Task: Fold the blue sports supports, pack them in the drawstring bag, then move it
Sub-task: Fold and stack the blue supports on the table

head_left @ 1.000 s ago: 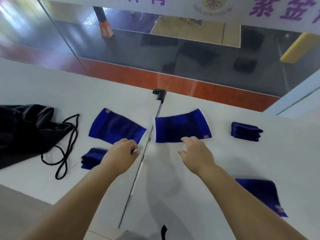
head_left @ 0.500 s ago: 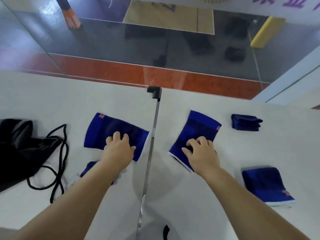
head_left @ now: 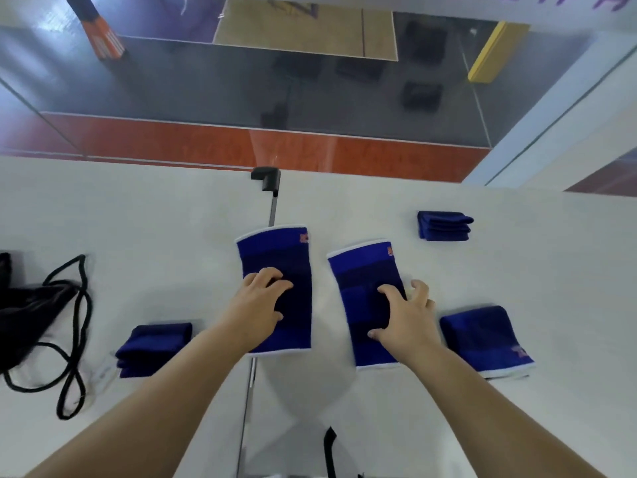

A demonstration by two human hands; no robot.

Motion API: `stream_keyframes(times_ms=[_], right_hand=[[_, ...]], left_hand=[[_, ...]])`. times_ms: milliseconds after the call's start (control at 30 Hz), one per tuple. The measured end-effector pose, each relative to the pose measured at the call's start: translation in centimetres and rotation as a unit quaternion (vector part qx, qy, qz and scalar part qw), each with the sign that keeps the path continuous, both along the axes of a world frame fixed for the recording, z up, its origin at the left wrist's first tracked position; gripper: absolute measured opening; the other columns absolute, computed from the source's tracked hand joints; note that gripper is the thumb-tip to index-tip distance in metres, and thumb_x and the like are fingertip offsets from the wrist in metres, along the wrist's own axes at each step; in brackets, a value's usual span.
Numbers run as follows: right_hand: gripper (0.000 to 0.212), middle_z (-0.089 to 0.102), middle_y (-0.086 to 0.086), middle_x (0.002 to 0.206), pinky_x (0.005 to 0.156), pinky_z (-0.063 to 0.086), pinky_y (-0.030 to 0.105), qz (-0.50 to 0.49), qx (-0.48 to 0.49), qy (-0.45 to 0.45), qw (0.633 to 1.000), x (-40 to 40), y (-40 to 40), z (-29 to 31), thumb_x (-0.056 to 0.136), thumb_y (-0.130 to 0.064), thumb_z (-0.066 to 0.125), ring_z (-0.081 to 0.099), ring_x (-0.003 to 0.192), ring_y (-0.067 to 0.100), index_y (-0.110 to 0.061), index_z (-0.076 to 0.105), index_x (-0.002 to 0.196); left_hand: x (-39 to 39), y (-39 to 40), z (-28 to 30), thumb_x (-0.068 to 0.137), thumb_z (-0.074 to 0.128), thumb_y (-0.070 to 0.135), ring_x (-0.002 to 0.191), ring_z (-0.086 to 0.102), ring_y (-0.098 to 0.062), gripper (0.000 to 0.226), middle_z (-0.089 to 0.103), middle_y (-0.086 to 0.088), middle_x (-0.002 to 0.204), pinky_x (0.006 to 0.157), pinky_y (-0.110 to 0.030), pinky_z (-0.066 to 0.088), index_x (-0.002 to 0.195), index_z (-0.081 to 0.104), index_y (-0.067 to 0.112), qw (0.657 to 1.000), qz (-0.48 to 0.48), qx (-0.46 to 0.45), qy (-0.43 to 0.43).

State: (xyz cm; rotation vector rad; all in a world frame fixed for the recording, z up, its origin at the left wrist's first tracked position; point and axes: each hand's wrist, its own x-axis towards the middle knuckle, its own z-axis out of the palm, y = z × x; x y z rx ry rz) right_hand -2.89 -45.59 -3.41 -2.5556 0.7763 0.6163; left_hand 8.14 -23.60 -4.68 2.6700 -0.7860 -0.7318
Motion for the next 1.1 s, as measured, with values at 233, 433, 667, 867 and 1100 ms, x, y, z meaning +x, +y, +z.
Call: stream_keyframes(times_ms=[233, 433, 667, 867, 1100], right_hand=[[0.081, 0.022, 0.004, 0.135, 0.084, 0.048, 0.028, -0.061, 0.086, -0.019, 0.994, -0.7, -0.6, 0.1, 0.079, -0.009, 0.071, 0.046, 0.102, 0.02, -0.025, 0.027, 0.145], [0.068, 0.025, -0.002, 0.146, 0.083, 0.05, 0.03, -0.01, 0.034, -0.096, 0.995, -1.2, -1.2, 1.5, 0.088, 0.003, 0.048, 0.053, 0.108, 0.02, -0.018, 0.024, 0.148], [0.062, 0.029, -0.009, 0.143, 0.084, 0.049, 0.026, 0.058, 0.026, -0.213, 0.975, -0.5, 0.2, 5.3, 0.092, 0.002, 0.045, 0.054, 0.101, 0.014, -0.022, 0.029, 0.147], [0.056, 0.045, -0.023, 0.129, 0.09, 0.041, 0.004, 0.022, 0.294, -0.258, 0.92, 0.1, 2.2, 7.5, 0.092, -0.003, 0.053, 0.047, 0.113, -0.009, -0.037, 0.043, 0.136], [0.056, 0.046, -0.016, 0.134, 0.08, 0.057, 0.03, -0.03, 0.334, -0.185, 0.924, 0.7, 3.5, 4.5, 0.092, -0.006, 0.055, 0.061, 0.093, 0.017, -0.041, 0.043, 0.135]], left_hand=[[-2.2, -1.0, 0.1, 0.09, 0.058, 0.026, 0.138, 0.021, -0.023, 0.05, 0.025, 0.002, 0.152, 0.116, -0.034, 0.021, 0.138, 0.044, 0.026, 0.999, -0.04, 0.023, -0.002], [-3.4, -1.7, 0.5, 0.093, 0.054, 0.03, 0.139, 0.024, -0.019, 0.045, 0.034, 0.006, 0.15, 0.116, -0.033, 0.023, 0.138, 0.047, 0.023, 0.998, -0.021, -0.037, 0.051], [-3.2, -1.2, 1.3, 0.093, 0.056, 0.029, 0.113, 0.052, -0.015, 0.035, 0.053, 0.006, 0.126, 0.098, -0.029, 0.045, 0.127, 0.056, 0.022, 0.975, 0.091, -0.158, 0.128], [-2.8, -1.2, 2.3, 0.092, 0.055, 0.033, 0.097, 0.061, -0.014, 0.029, 0.063, 0.008, 0.1, 0.087, -0.031, 0.05, 0.118, 0.055, 0.02, 0.887, 0.248, -0.274, 0.276], [-2.5, -0.1, 2.7, 0.094, 0.052, 0.009, 0.097, 0.066, -0.027, 0.027, 0.065, -0.005, 0.108, 0.068, -0.039, 0.059, 0.112, 0.052, 0.029, 0.834, 0.279, -0.326, 0.346]])
